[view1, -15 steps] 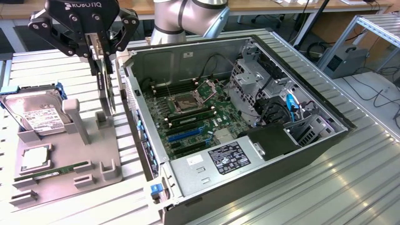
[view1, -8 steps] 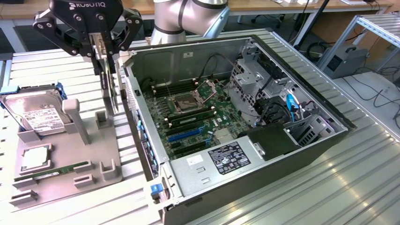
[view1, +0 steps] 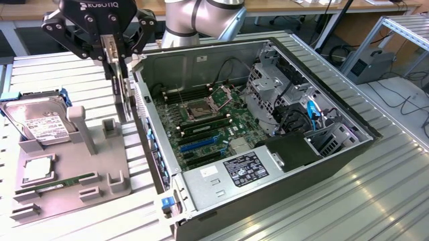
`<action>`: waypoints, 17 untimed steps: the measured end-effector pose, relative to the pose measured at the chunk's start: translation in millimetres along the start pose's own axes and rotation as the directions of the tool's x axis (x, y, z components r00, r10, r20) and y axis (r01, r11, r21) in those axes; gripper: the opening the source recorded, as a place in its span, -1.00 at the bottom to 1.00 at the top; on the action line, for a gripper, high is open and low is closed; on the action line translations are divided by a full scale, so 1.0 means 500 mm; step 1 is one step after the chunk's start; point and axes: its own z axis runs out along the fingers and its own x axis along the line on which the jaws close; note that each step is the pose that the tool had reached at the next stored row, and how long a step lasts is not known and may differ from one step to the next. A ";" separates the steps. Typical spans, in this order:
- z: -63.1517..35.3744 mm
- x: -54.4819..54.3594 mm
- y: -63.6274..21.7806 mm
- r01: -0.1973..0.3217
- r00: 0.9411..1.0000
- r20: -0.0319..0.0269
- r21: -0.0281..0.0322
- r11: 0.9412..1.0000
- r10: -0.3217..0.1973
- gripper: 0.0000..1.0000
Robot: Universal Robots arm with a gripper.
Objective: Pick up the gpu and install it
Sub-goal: 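Pick up the gpu and move the gpu toward the slot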
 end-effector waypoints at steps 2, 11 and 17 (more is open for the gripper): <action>0.000 -0.003 0.000 0.000 1.000 0.000 0.000 1.000 0.000 -0.47; 0.001 -0.022 0.002 0.000 1.000 0.000 0.000 1.000 0.000 -0.47; 0.001 -0.032 0.002 0.000 1.000 0.000 0.000 1.000 0.000 -0.47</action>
